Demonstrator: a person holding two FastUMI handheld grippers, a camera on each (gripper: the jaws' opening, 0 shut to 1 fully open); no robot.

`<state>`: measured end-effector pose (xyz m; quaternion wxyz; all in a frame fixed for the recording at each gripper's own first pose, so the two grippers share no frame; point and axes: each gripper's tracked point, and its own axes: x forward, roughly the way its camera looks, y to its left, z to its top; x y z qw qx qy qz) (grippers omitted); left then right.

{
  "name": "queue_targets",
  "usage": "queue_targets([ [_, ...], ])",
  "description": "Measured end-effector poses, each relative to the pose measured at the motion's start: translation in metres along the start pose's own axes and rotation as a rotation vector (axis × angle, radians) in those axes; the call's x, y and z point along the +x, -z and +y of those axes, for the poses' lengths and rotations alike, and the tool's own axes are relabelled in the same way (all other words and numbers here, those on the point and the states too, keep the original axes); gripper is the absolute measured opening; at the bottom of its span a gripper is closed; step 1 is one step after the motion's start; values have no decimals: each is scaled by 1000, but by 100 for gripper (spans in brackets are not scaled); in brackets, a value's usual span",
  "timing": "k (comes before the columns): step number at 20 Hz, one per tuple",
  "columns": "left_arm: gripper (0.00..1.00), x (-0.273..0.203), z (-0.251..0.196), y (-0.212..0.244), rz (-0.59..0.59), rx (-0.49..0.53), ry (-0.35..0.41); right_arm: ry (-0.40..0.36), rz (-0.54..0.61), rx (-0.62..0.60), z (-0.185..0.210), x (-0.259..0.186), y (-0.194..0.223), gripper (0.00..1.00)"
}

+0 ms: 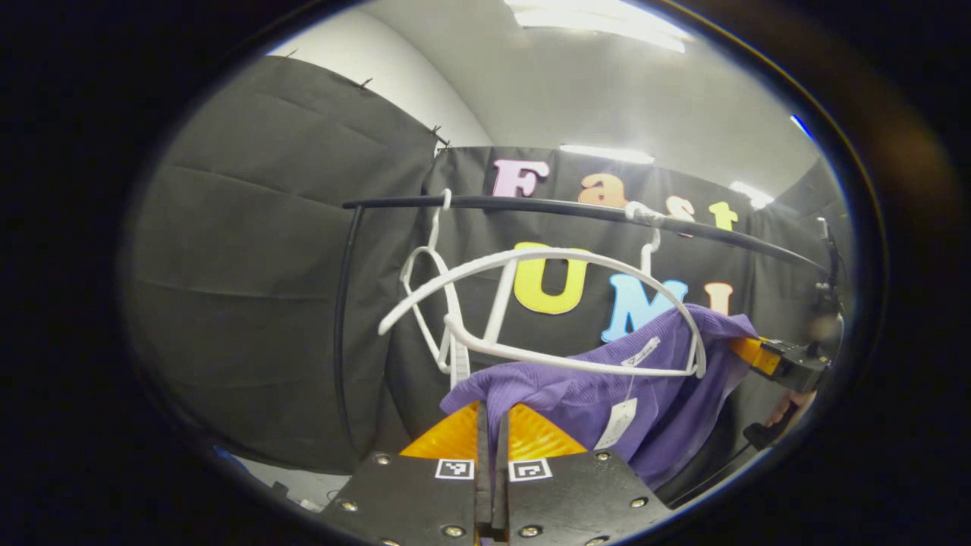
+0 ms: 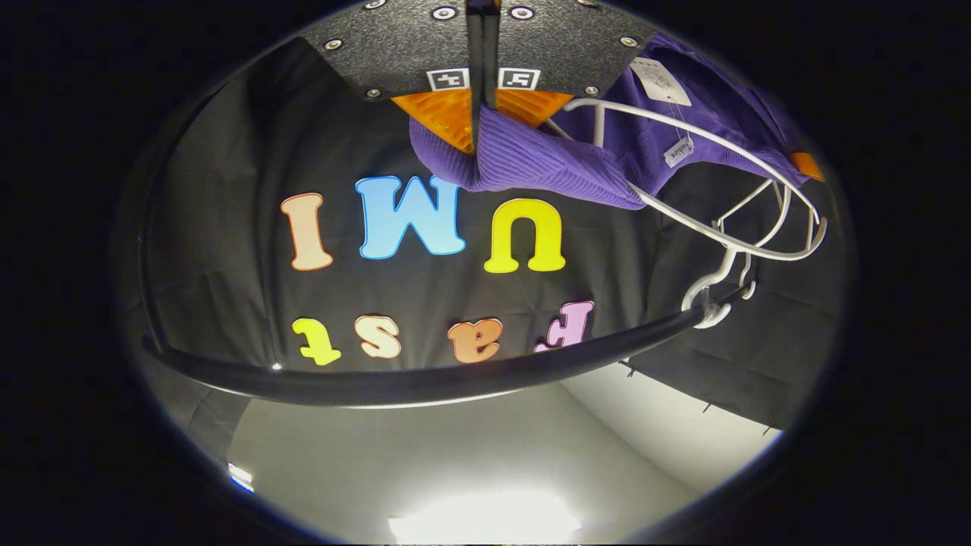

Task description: Grasp the clothes on the hanger with both hands and then place them into the laundry hamper below.

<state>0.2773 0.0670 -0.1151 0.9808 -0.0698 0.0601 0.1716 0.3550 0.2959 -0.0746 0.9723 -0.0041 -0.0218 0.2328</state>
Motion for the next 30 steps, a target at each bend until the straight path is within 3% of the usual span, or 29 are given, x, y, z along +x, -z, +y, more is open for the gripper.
queue_targets([
  [8,0,-6,-32,14,23,-9,-11,11,56,19,-25,4,31,0],
  [9,7,-8,-33,14,28,-15,-16,6,65,21,-28,2,36,0],
  [16,7,-15,-50,30,75,-13,12,32,120,17,-42,-14,60,0],
  [21,7,-23,-56,49,141,9,110,111,178,-8,-57,-45,82,0],
  [22,1,-26,-58,57,164,15,141,136,195,-16,-60,-54,86,0],
  [23,1,-31,-59,63,182,18,165,159,208,-11,-62,-67,86,0],
  [27,1,-76,-47,73,229,17,297,273,219,-19,-51,-152,65,0],
  [30,1,-108,-28,65,222,14,377,317,230,-40,-27,-205,59,0],
])
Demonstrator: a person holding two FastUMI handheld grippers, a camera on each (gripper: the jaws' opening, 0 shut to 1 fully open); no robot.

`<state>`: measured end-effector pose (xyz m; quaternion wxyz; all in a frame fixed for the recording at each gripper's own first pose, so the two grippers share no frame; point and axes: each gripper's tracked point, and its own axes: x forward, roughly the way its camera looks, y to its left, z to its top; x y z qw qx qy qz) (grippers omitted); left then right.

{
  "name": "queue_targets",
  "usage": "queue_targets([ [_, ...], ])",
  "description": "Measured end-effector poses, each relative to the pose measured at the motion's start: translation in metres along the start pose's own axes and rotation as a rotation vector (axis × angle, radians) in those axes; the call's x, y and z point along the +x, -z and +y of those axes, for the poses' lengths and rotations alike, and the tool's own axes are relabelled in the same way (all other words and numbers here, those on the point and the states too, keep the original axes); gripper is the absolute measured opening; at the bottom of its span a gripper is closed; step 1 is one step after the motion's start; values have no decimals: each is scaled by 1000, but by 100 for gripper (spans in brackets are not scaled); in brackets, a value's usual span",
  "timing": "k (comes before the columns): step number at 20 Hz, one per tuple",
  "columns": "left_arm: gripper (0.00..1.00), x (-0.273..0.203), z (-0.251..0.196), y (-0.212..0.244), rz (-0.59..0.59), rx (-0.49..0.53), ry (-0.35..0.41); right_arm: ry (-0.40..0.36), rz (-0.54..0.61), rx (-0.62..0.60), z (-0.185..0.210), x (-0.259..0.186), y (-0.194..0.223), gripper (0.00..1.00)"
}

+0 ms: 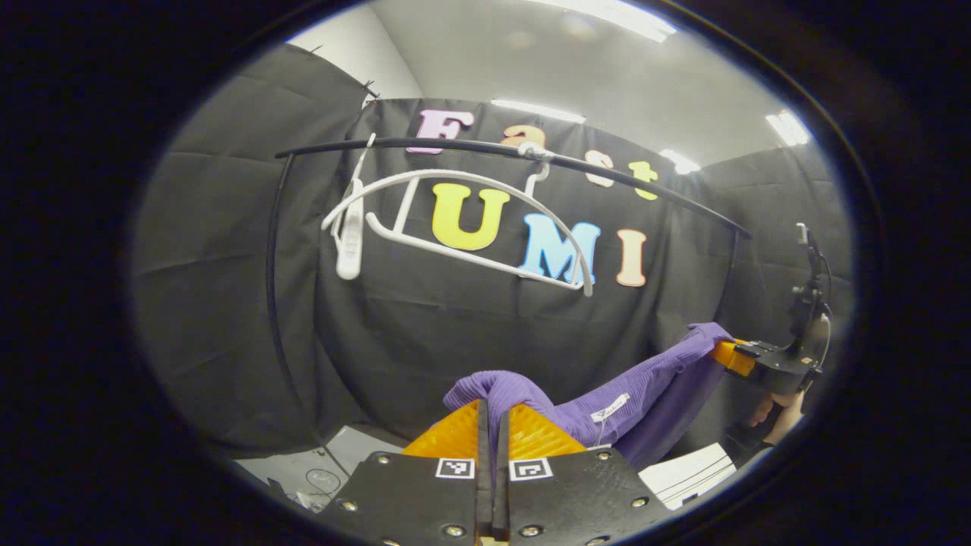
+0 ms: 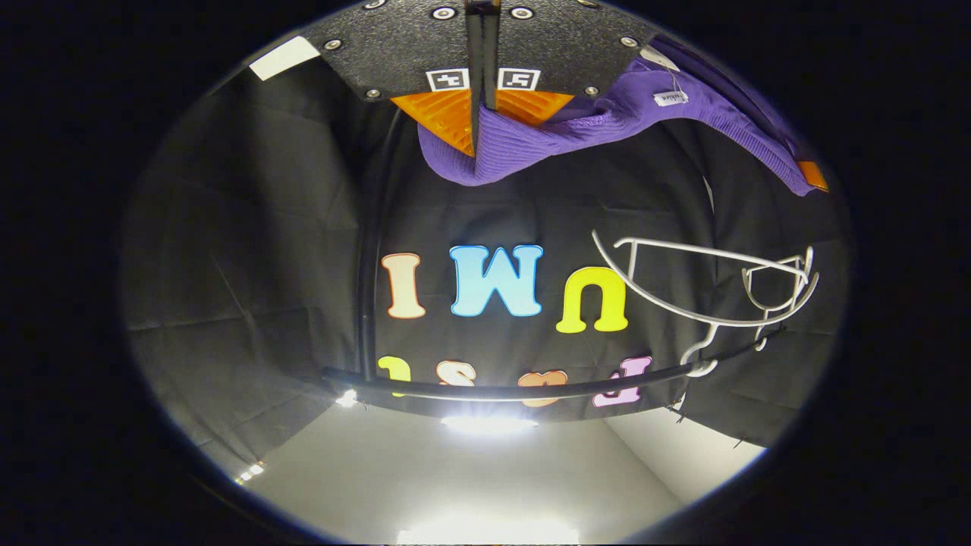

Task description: Grasp the clothes on the hanger with both hands and then place them into the laundry hamper below.

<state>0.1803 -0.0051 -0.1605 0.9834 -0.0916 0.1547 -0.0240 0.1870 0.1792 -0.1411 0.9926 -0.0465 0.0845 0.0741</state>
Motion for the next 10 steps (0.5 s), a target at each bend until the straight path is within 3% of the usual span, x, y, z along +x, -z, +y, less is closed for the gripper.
queue_targets([
  [5,1,-36,25,32,44,-3,61,26,36,33,21,-74,16,0],
  [10,1,-64,39,68,108,29,74,-35,144,74,62,-117,61,0],
])
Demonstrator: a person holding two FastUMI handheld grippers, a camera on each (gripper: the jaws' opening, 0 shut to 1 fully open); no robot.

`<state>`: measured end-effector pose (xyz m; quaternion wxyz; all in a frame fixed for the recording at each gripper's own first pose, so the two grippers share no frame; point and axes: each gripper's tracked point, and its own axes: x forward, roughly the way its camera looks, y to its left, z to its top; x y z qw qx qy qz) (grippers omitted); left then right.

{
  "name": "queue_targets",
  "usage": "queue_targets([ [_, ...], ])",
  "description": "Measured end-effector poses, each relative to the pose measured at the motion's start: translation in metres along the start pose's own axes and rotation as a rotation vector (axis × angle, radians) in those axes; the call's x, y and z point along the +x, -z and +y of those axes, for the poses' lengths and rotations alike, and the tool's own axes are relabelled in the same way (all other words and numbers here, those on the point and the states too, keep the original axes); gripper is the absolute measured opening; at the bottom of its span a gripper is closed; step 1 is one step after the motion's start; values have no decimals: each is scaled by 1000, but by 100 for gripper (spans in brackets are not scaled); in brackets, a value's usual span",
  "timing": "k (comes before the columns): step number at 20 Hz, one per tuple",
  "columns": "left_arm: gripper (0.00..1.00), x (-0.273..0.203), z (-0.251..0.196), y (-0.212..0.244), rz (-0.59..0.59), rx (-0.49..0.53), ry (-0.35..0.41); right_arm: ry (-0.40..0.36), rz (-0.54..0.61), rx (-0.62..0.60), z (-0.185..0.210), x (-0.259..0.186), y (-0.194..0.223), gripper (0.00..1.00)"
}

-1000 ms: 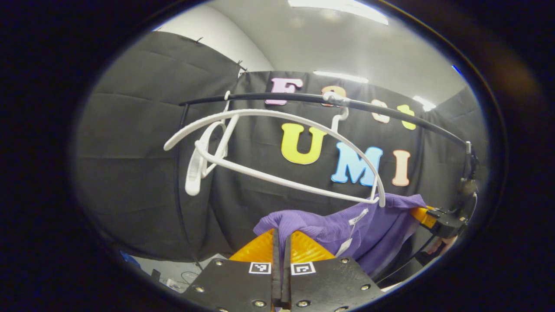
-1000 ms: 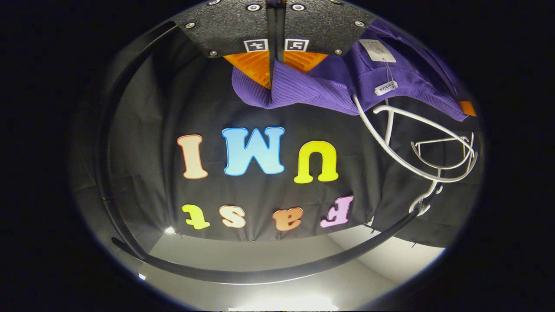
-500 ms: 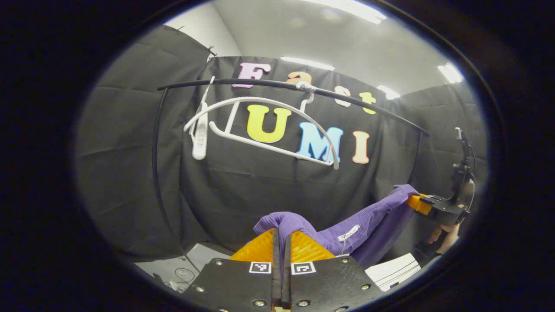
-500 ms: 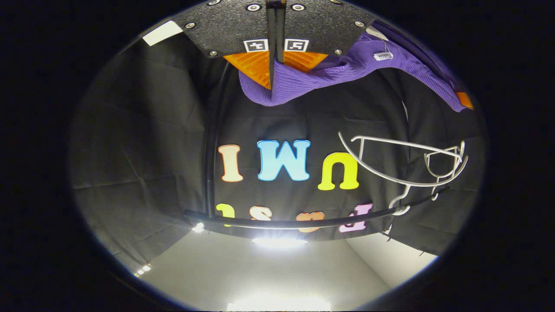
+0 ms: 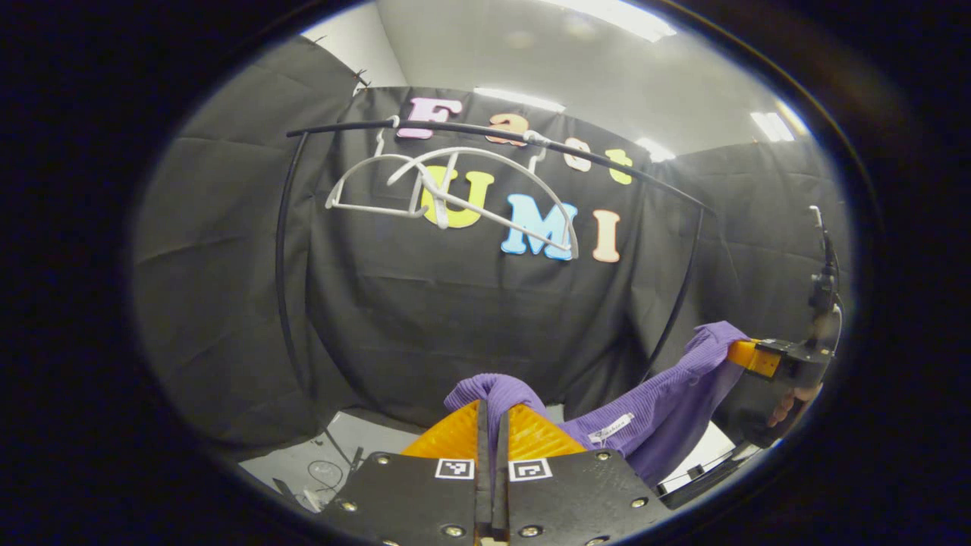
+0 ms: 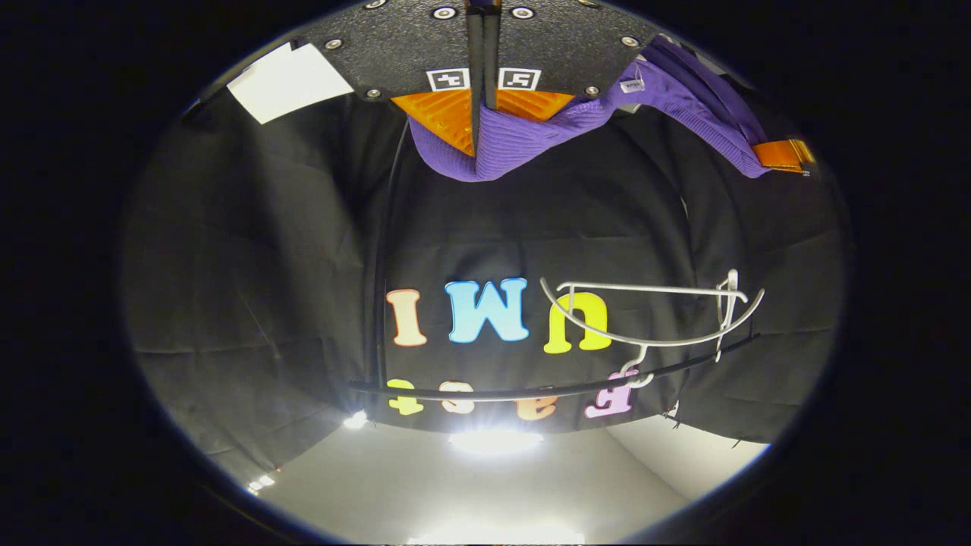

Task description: Grasp the clothes on the hanger with both hands and then place them into the laundry hamper below.

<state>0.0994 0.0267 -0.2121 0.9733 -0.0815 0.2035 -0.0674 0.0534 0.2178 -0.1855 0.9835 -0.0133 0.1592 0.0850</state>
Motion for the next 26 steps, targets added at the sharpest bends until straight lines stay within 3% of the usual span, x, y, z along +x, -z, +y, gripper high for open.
queue_targets([
  [13,0,23,6,146,233,-15,60,-195,371,19,88,-10,167,0],
  [19,1,54,11,209,352,-14,75,-229,562,22,101,-3,245,0],
  [26,2,57,3,250,442,15,78,-243,658,14,103,1,297,0],
])
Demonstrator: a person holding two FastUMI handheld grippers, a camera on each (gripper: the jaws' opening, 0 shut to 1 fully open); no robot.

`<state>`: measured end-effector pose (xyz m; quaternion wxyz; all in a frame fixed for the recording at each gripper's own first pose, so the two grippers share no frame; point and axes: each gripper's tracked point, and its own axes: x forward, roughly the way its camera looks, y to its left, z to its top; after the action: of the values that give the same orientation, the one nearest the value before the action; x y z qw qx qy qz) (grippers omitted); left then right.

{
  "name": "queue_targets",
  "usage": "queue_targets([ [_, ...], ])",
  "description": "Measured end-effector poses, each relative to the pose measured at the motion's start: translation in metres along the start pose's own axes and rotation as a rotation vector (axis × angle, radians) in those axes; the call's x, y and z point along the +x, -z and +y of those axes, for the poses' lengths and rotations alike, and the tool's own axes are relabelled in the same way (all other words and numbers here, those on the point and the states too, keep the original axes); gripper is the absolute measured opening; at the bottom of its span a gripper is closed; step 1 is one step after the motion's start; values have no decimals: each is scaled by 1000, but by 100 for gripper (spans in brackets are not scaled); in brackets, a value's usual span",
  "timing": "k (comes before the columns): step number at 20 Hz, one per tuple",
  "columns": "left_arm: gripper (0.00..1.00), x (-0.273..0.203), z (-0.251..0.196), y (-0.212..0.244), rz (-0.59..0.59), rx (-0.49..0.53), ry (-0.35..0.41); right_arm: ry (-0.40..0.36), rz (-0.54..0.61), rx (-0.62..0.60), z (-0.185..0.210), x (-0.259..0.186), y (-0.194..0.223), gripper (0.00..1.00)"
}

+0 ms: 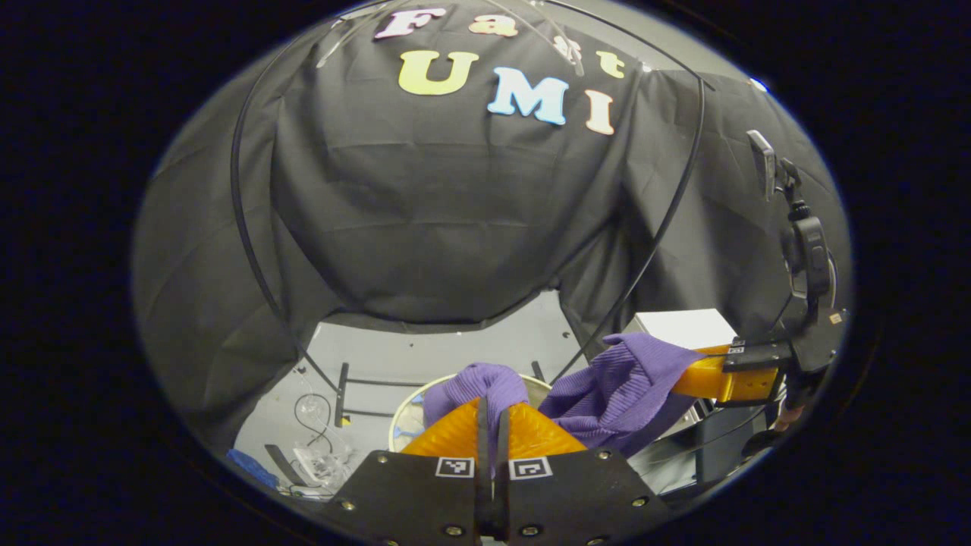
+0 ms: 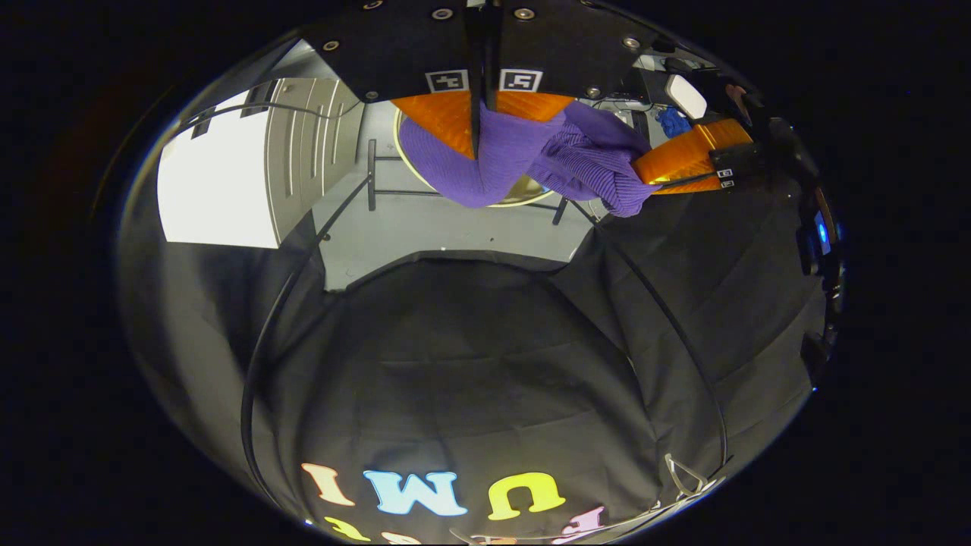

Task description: Grasp the clothes on the hanger with both hands and then place them into the laundry hamper below.

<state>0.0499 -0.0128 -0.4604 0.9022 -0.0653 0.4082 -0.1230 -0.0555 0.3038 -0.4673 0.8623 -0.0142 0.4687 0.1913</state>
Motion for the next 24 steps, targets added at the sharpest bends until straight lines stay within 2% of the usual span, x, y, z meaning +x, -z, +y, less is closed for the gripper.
queue_targets([
  [2,1,4,1,8,15,-6,-7,6,18,3,-1,6,7,1],
  [3,7,5,2,9,20,-11,-11,10,24,3,-2,9,9,1],
  [4,0,4,3,10,25,-16,-17,14,29,3,-3,10,12,1],
  [7,0,5,5,15,38,-29,-29,24,36,7,-4,10,13,1],
  [9,7,7,8,16,38,-30,-35,28,40,13,-5,10,12,2],
  [10,7,6,8,15,34,-26,-39,31,44,14,-5,9,12,2],
  [11,2,7,8,7,16,-19,-40,34,50,14,-5,9,13,2],
  [14,1,7,8,-3,3,11,-42,34,70,6,-4,12,20,4],
  [15,1,6,10,-2,14,17,-48,11,80,15,0,13,21,5],
  [18,1,5,9,-2,11,-4,-57,-33,84,15,15,10,15,24],
  [19,2,2,8,-3,15,-11,-64,-34,77,2,17,6,10,35],
  [20,6,1,10,0,18,-17,-74,-31,69,-7,17,6,5,55],
  [22,40,-7,8,-2,21,-23,-74,-17,43,-15,14,-5,-7,95],
  [24,74,-17,11,-11,8,-9,-101,5,-3,-12,6,-23,-28,96],
])
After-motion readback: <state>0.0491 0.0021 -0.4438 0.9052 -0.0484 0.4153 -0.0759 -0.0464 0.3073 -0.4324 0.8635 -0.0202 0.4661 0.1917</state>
